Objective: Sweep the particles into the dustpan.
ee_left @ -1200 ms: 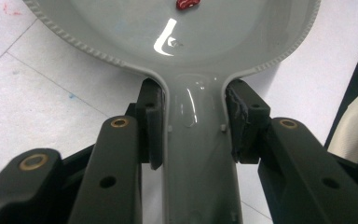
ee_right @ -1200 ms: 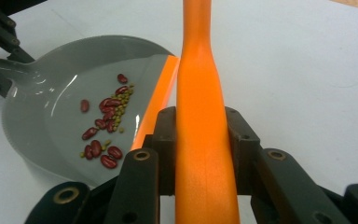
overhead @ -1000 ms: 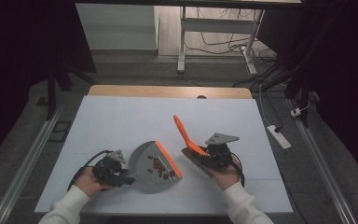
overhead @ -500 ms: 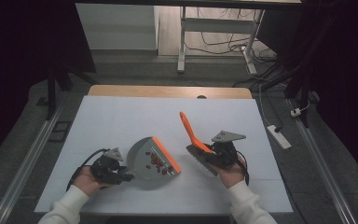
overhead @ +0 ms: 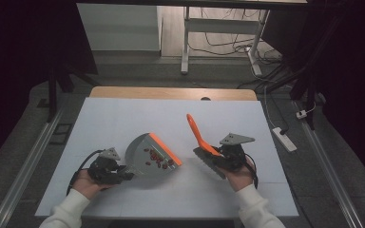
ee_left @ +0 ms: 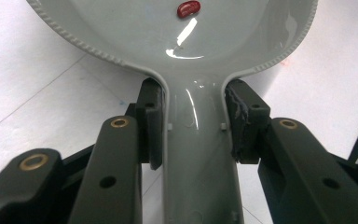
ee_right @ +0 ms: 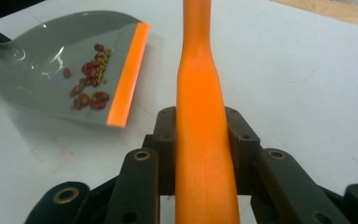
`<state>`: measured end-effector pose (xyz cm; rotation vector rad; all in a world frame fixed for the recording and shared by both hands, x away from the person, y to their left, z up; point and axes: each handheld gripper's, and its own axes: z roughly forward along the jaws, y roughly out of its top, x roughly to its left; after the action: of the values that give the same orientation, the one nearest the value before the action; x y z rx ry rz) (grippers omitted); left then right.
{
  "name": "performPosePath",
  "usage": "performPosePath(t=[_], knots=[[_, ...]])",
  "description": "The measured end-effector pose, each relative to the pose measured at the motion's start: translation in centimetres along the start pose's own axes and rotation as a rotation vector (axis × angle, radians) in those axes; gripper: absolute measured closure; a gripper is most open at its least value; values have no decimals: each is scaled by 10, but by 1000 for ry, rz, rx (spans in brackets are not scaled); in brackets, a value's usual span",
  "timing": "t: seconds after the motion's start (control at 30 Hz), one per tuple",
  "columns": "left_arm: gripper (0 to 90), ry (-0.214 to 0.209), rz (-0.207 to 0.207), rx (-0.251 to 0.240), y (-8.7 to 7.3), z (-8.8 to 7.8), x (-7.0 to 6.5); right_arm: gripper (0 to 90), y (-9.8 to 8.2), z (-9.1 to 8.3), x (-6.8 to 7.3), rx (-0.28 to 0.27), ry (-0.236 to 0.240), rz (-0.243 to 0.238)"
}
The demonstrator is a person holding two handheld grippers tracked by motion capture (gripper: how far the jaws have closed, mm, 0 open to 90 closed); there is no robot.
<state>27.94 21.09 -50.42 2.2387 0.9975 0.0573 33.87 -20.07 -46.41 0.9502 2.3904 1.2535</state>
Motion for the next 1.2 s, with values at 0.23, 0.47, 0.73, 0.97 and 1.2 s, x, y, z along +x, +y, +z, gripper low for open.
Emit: performPosePath(t=[0.23,0.47,0.73,0.97,1.2], knots=[[615,31,-81,-74,-7,-7,-3,698,-4,-9,-7,-3,15,-20],[615,62,-150,-126,-13,-13,0,698,-11,-19,-15,-10,2,-16],[614,103,-189,-140,-17,-15,1,698,-22,-23,-19,20,-8,1],[614,126,-239,-168,-25,-19,1,698,-27,-28,-19,20,-6,-1],[614,138,-263,-174,-29,-19,4,698,-28,-26,-21,27,-9,4]])
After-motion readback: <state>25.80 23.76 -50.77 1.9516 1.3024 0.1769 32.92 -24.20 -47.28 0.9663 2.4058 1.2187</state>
